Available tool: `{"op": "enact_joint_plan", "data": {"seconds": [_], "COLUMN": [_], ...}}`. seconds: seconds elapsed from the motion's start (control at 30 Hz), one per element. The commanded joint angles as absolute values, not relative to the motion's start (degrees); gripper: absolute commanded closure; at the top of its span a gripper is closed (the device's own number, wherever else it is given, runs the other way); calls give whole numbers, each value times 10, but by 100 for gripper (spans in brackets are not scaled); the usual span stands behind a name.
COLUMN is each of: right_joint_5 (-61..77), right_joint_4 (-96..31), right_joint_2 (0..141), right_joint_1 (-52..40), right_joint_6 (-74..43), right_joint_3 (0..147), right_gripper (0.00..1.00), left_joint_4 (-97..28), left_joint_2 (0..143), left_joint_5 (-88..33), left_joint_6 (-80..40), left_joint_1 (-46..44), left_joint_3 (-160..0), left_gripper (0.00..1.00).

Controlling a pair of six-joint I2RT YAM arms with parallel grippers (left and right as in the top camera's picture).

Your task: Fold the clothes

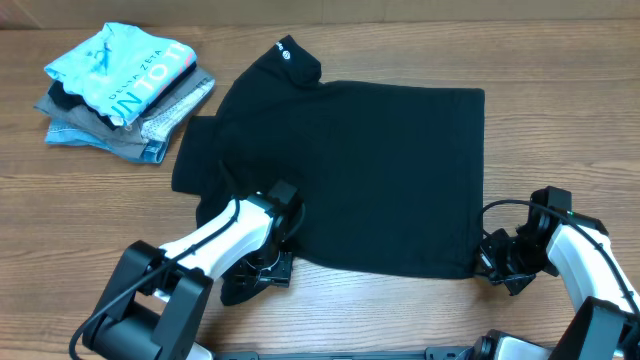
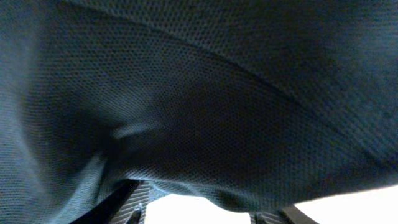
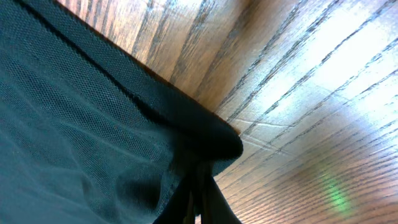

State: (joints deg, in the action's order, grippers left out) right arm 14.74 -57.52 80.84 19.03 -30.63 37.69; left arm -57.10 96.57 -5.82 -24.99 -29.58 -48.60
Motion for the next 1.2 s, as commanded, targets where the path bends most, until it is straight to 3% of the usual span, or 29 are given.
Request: {"op": "enact_joint_plan", "data": {"seconds": [0.0, 0.17, 0.3, 0.57, 0.97, 1.17], "right_joint_5": [142, 142, 142, 142, 142, 142], "right_joint_4": [-573, -573, -574, -574, -615, -641], "right_joint_2": [802, 802, 802, 802, 772, 751], "right_joint_1": [188, 188, 188, 188, 188, 188], "right_joint_6": [-300, -300, -300, -300, -287, -285], "right_joint_3": [374, 374, 374, 374, 438, 459], "right_gripper": [96, 96, 96, 96, 96, 96], "left_joint_4": [-565, -552, -551, -560, -779, -814], "left_joint_2": [985, 989, 990, 990, 988, 988], "left_joint_5": [-64, -61, -56, -69, -43, -30], "left_joint_6": [-290, -329, -346, -348, -246, -231], "left_joint_1": [-291, -280, -277, -277, -277, -277], "left_joint_3": [-482, -482, -482, -482, -584, -622], "left_gripper": [46, 46, 55, 96, 96, 96]}}
